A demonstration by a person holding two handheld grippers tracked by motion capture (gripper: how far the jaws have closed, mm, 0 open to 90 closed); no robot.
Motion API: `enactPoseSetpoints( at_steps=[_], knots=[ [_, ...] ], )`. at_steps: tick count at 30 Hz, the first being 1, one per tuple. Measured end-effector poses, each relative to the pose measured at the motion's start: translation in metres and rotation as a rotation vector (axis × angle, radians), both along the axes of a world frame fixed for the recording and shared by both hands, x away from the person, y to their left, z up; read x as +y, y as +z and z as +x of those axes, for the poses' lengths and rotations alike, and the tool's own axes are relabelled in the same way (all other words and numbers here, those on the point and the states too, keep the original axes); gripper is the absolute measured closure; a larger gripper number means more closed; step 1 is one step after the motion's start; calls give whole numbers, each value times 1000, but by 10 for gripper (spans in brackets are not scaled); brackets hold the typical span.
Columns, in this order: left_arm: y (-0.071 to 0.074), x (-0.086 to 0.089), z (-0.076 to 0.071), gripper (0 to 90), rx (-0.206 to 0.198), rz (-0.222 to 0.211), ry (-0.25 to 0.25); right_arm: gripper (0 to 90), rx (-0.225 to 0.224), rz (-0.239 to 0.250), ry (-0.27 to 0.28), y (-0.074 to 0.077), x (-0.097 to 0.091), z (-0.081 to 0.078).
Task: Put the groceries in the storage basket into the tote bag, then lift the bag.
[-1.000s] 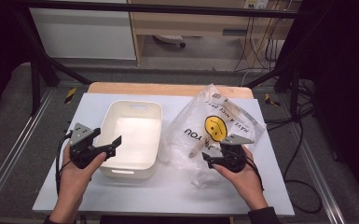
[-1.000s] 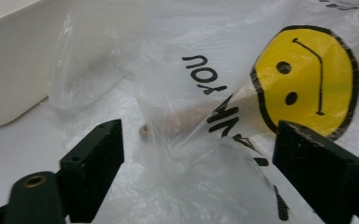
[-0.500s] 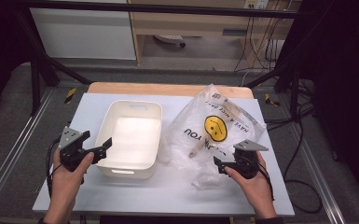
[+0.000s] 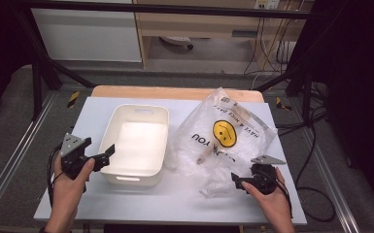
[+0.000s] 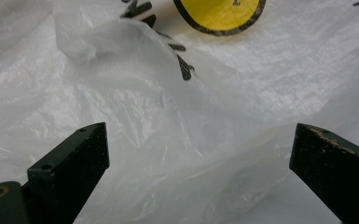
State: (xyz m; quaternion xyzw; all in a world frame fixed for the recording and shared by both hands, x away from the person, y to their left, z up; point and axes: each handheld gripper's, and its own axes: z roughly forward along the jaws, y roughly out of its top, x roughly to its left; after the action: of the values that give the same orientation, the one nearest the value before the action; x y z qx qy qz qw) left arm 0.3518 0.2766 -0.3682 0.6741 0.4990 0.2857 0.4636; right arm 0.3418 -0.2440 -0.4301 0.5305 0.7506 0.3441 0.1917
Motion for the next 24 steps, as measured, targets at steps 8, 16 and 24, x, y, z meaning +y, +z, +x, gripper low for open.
enactPoseSetpoints(
  at_steps=[8,16,24],
  knots=[
    [-3,-3,0,109,6,5,-7,56,92,-20,-7,-17,-2,1],
    [-4,-6,-1,110,8,6,-11,19,96,-79,-9,-24,7,4],
    [-3,-6,-1,110,8,6,-13,51,81,-65,2,-24,11,5]
  ],
)
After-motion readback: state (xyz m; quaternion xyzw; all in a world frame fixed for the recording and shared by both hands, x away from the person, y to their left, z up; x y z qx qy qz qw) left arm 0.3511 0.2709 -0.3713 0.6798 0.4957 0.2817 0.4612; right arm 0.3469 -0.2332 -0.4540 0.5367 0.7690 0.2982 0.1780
